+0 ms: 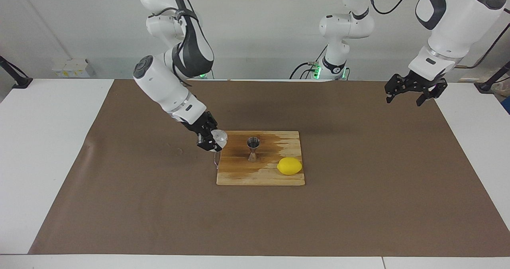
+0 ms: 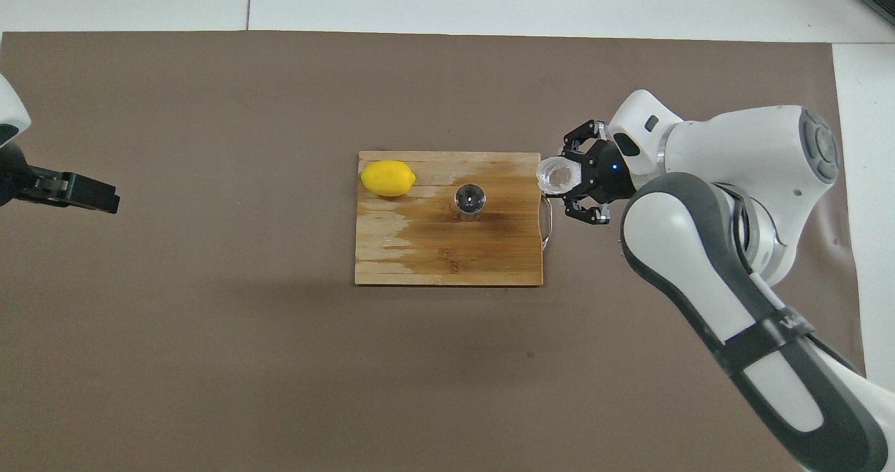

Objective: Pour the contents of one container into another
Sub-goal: 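Carry the white cup with the right gripper back beside the board, then set the white cup down and open the right gripper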

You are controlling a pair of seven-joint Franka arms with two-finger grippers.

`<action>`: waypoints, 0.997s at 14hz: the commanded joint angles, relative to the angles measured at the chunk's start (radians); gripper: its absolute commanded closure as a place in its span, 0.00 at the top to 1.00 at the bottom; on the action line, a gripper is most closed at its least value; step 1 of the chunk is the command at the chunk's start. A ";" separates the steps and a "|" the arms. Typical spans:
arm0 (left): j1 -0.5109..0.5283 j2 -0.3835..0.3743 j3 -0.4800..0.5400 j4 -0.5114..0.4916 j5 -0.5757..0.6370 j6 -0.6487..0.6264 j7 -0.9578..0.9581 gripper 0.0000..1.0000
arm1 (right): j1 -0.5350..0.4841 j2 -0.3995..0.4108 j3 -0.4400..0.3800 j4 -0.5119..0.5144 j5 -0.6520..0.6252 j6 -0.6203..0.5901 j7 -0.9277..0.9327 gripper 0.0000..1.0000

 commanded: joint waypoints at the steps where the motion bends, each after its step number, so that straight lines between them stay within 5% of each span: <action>1: -0.001 -0.021 0.003 -0.019 -0.005 -0.007 0.006 1.00 | -0.096 -0.032 0.014 -0.125 0.171 -0.003 -0.231 0.15; 6: -0.001 -0.021 0.003 -0.019 -0.005 -0.007 0.006 1.00 | -0.277 -0.019 0.013 -0.189 0.232 -0.148 -0.443 0.18; 12: -0.001 -0.021 0.003 -0.019 -0.005 -0.007 0.006 1.00 | -0.376 0.133 0.013 -0.191 0.346 -0.201 -0.687 0.21; 13: -0.001 -0.021 0.003 -0.019 -0.005 -0.007 0.006 1.00 | -0.376 0.135 0.013 -0.190 0.348 -0.201 -0.686 0.44; 14: -0.001 -0.021 0.003 -0.019 -0.005 -0.007 0.006 1.00 | -0.374 0.135 0.013 -0.185 0.347 -0.201 -0.686 0.91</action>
